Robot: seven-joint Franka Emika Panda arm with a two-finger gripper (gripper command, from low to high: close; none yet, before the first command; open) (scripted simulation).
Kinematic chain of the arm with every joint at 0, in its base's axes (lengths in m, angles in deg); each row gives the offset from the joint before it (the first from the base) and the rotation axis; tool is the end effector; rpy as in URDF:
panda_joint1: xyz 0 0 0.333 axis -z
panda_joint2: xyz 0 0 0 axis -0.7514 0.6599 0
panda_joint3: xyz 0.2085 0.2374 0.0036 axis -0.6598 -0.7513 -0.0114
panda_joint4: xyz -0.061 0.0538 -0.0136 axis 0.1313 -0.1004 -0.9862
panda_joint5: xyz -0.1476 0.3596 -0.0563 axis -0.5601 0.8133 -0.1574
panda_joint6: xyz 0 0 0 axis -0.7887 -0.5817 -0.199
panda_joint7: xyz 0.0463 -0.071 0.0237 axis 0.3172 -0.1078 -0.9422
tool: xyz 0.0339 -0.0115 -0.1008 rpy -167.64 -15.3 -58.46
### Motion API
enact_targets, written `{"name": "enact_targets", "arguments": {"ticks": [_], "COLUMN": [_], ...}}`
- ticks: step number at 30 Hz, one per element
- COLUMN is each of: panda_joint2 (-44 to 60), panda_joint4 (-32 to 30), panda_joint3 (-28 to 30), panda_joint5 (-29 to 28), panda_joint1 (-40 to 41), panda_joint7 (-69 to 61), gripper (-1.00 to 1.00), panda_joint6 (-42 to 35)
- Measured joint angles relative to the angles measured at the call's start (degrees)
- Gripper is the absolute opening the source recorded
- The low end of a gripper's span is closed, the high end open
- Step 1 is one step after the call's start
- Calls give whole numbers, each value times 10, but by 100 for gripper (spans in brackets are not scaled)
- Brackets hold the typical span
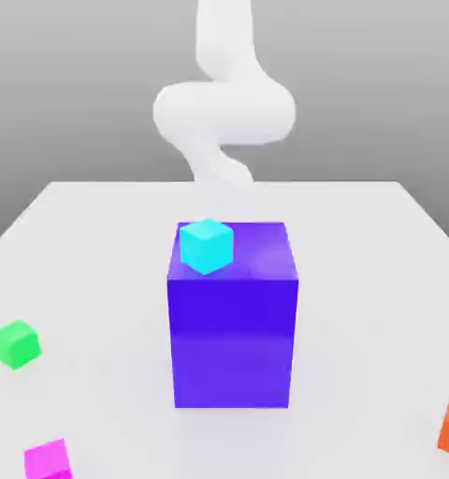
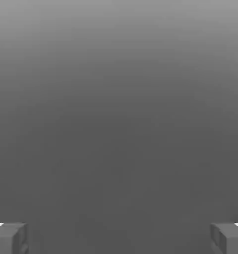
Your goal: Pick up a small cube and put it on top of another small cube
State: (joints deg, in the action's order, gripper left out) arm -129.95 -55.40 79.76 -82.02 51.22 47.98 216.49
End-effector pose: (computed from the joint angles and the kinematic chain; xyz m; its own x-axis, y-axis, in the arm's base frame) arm 0.3792 -0.0102 0.6829 0.4542 -0.7677 0.4521 -0.5850 -0.6397 -0.4985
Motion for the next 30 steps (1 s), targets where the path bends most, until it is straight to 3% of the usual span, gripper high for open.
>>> {"name": "enact_targets", "arguments": {"ticks": [18, 30], "panda_joint2": [378, 623], "panda_joint4": [18, 31], "panda_joint3": [1, 26], "panda_joint5": [-49, 16], "panda_joint1": [132, 179], "panda_joint7": [268, 371], "gripper": [0, 0], "panda_joint6": [103, 178]}}
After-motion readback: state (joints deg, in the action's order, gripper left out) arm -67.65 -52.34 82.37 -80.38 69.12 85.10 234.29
